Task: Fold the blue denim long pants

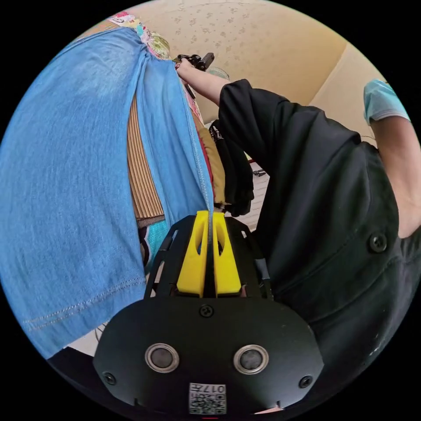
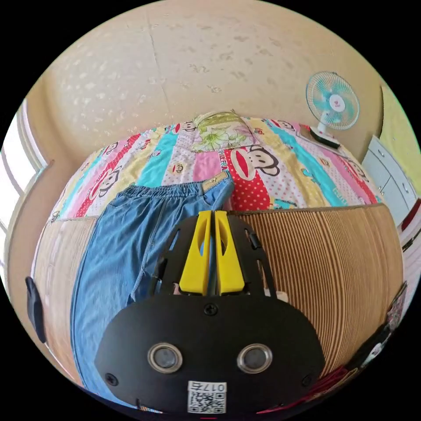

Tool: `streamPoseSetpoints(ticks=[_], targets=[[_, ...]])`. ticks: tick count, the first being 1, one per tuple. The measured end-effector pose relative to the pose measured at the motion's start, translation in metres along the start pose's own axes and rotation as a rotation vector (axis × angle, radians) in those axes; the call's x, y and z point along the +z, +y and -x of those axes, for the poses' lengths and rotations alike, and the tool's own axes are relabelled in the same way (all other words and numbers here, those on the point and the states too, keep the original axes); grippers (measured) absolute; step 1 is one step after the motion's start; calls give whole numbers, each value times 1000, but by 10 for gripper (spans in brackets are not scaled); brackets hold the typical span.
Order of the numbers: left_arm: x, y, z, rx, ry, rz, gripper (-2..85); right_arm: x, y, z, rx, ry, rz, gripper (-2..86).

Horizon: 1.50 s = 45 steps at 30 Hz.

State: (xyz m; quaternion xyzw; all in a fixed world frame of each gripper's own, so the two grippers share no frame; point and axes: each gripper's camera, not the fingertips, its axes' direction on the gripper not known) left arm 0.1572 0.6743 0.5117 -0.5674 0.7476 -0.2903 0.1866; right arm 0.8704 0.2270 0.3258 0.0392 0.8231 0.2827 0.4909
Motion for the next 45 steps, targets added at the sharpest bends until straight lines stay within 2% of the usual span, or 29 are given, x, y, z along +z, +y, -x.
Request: streamPoseSetpoints(ticks=[5,9,13,18,20,25,29,31,34,35,36,38,42,45], targets=[[-65,22,-12,-82,-53,-94,-9,-14,4,112,-151,59,-112,15],[-117,43,-23,-139,-140,-171,-9,-8,15,189,-161,29,-149,15],[-161,59,-22,-219,-227,-248,-9,19,29,236,-150,17,-108,14],[-181,67,-8,-289,-336,-257,-8,70,52,270,-129,15,-36,16],[-183,69,-3,-308,-325,-278,-8,81,58,274,-126,17,-31,18],[-179,74,-11,-301,-325,-345,-8,102,64,275,-119,-5,-9,28],[-171,78,-2,-379,-313,-363,-6,114,66,258,-151,-143,83,68],[-168,81,-11,-392,-356,-410,-1,99,74,246,-166,-174,41,81],[-168,87,-39,-400,-534,-466,15,55,106,219,-125,-252,-37,82],[-170,89,-45,-402,-563,-480,24,35,126,206,-112,-343,-33,81],[-172,93,-56,-391,-606,-503,43,10,151,193,-143,-448,-28,81],[-174,97,-67,-365,-614,-504,52,-34,194,176,-235,-527,-34,82],[-169,85,-87,-246,-651,-449,76,-133,319,142,-554,-556,54,87],[-158,56,-90,-138,-607,-338,81,-189,405,84,-505,-508,98,89]])
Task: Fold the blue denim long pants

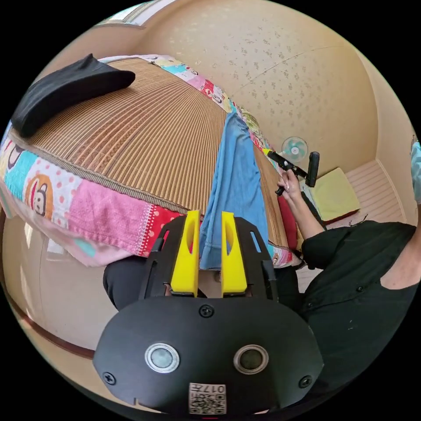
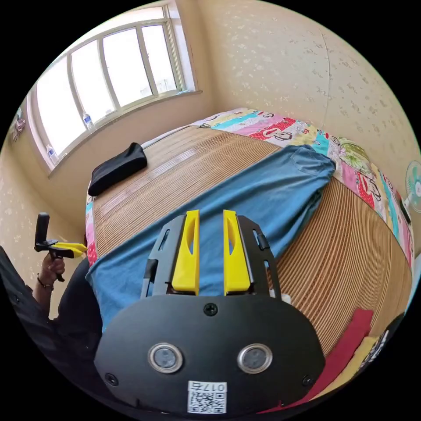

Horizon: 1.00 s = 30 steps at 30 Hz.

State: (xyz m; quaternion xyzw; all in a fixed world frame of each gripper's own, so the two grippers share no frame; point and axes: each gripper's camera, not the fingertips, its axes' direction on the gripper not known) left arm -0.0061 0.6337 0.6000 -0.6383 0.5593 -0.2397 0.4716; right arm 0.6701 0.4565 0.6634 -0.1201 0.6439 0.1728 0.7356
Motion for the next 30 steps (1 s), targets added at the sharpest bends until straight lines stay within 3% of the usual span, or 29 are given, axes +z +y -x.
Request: streamPoseSetpoints(ticks=[6,9,13,18,25,30], targets=[[51,-30,-25,164,-77,233,110,-45,173,-14,407,-213,147,96],[57,-11,-32,165,-122,240,105,-72,212,0,408,-279,67,100],[49,14,-32,124,-144,245,107,-90,215,25,325,-234,64,117],[51,34,-34,140,-164,272,109,-104,221,10,464,-399,-6,100],[48,65,-60,170,-309,223,103,-128,235,6,536,-320,-24,90],[61,84,-60,199,-277,256,46,-137,233,4,480,-326,33,76]])
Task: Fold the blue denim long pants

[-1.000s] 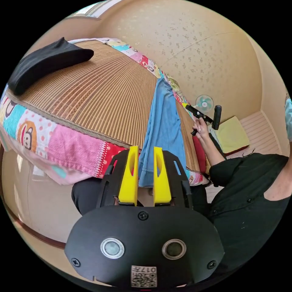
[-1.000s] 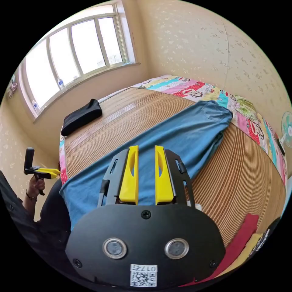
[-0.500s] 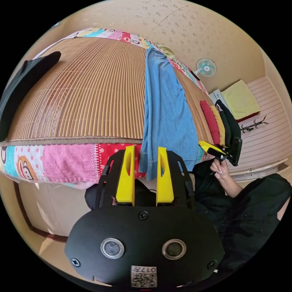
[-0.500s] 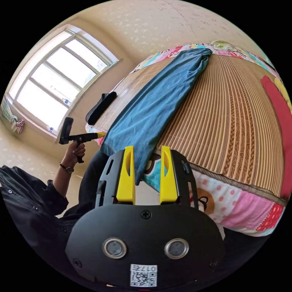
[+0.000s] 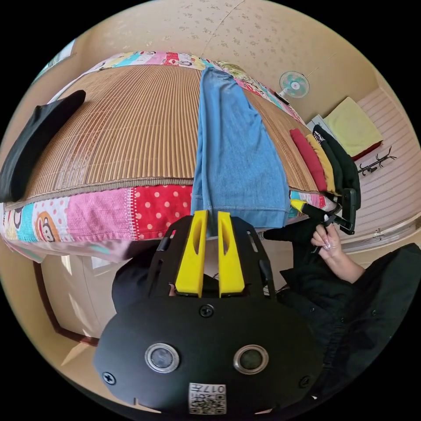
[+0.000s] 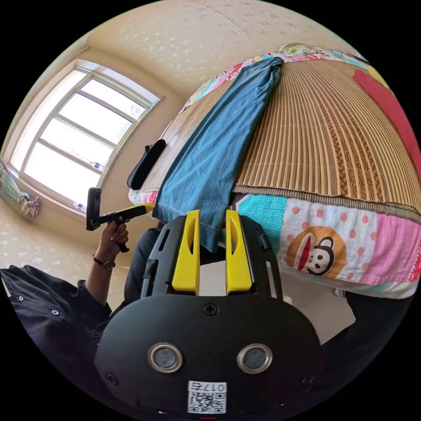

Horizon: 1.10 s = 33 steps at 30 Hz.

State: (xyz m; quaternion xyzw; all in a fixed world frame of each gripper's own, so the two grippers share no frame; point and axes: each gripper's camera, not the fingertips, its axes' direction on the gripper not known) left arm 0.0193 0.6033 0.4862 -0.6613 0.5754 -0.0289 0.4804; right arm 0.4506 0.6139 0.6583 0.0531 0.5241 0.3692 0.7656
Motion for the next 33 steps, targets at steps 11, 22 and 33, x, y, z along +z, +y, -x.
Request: streamPoseSetpoints(ticks=[11,22,33], targets=[[-54,10,17,49,106,-78,-2,-58,-13,21,47,-100,-50,15],[-20,32,75,-111,37,-112,8,-40,-17,7,91,-85,57,64],[-9,12,93,-31,70,-93,101,-24,-32,12,109,-205,-4,84]])
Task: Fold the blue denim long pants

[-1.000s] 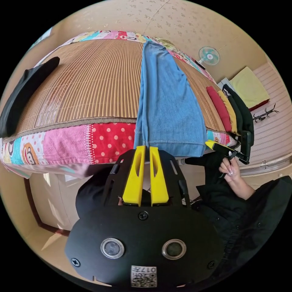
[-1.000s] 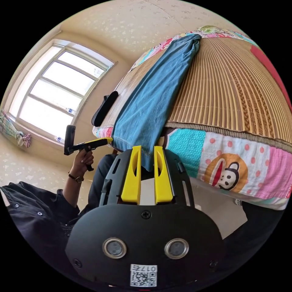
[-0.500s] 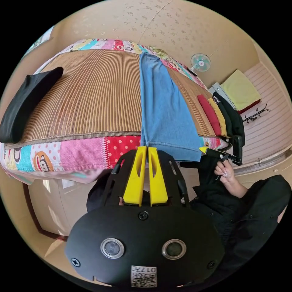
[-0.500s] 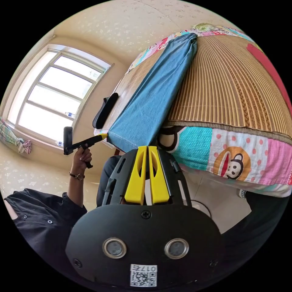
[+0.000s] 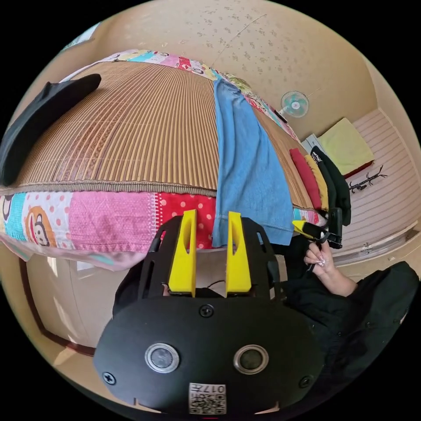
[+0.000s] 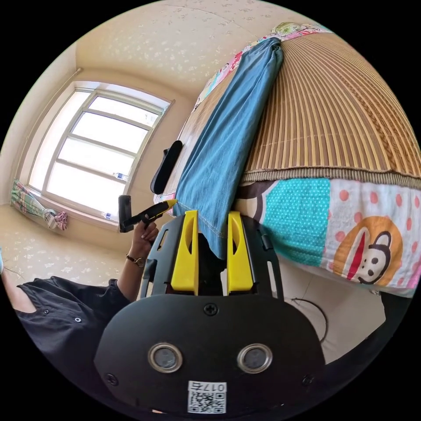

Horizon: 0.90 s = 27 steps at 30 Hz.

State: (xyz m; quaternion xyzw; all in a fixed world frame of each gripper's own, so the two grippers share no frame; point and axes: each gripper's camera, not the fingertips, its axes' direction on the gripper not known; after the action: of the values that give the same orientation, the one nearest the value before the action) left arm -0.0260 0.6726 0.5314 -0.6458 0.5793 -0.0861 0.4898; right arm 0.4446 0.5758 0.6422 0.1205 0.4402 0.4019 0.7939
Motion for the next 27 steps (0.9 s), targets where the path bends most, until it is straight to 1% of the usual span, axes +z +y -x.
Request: streamPoseSetpoints(ticks=[2,4,8,10,14,22,24,27], targets=[[-1,1,-1,13,0,9,85,7,-1,4,2,32,12,67],[6,3,-2,15,46,38,42,8,-3,7,-6,46,32,52],[7,8,-10,23,-2,35,27,-7,-2,15,-61,33,76,34],[10,11,-17,19,66,90,22,-20,1,20,-95,56,95,32],[21,26,-41,55,147,145,19,-49,21,30,-157,142,137,29],[75,55,-85,72,258,261,27,-83,64,6,-77,169,145,33],[80,57,-91,74,258,251,35,-82,71,3,-66,171,135,37],[70,56,-93,69,189,169,61,-79,72,11,-94,176,126,47]])
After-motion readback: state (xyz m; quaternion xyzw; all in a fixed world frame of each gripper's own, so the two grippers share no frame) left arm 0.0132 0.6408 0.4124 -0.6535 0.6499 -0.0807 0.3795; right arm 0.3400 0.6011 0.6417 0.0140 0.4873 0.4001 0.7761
